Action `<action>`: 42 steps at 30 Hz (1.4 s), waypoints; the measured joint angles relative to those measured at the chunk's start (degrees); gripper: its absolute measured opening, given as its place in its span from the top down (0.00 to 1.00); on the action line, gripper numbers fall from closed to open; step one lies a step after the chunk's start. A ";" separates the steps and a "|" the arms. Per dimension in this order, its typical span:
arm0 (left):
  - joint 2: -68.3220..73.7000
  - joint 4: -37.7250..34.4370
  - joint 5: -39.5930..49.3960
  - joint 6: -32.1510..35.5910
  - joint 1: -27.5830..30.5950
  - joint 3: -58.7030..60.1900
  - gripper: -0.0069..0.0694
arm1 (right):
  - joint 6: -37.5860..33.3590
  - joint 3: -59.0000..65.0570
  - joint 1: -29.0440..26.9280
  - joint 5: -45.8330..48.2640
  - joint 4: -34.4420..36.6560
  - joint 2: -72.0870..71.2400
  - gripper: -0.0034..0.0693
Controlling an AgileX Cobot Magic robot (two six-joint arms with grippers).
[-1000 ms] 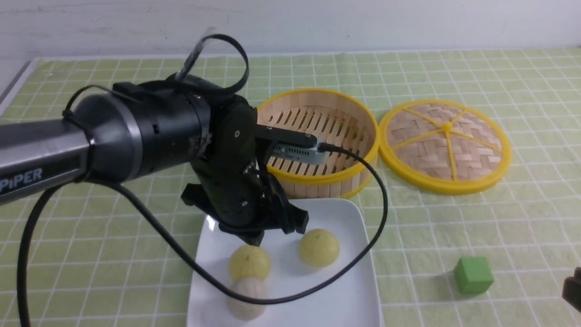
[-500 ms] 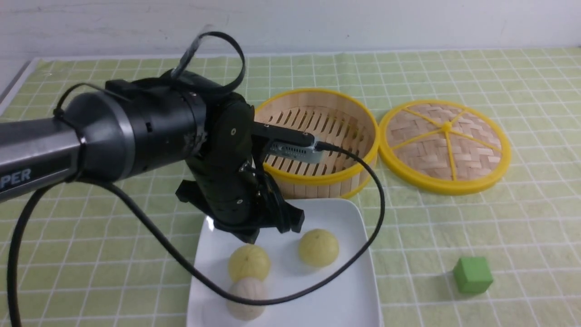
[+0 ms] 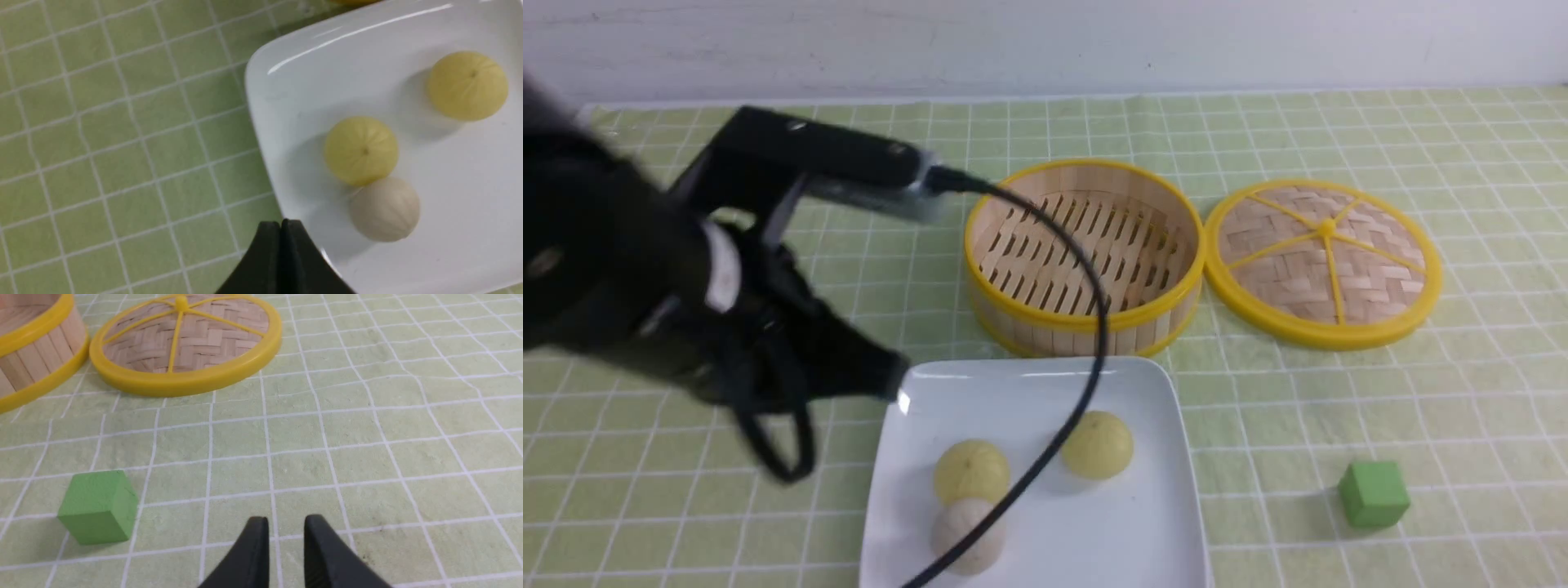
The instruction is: Put the steamed buns into the plate on the green tablecloth.
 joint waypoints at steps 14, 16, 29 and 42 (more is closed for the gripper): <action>-33.41 20.76 -49.28 -20.48 0.00 36.08 0.90 | 0.00 0.00 -0.12 0.00 0.00 0.00 0.72; -35.30 24.98 -51.65 -20.78 0.00 39.04 0.89 | 0.00 0.00 -0.12 0.00 0.00 0.00 0.72; -36.43 23.93 -41.51 -26.69 1.97 42.77 0.88 | -0.05 0.00 -0.12 0.00 0.00 0.00 0.69; -59.31 -11.36 -36.66 5.84 34.62 56.63 0.86 | -0.05 0.00 -0.12 0.06 -0.06 0.00 0.67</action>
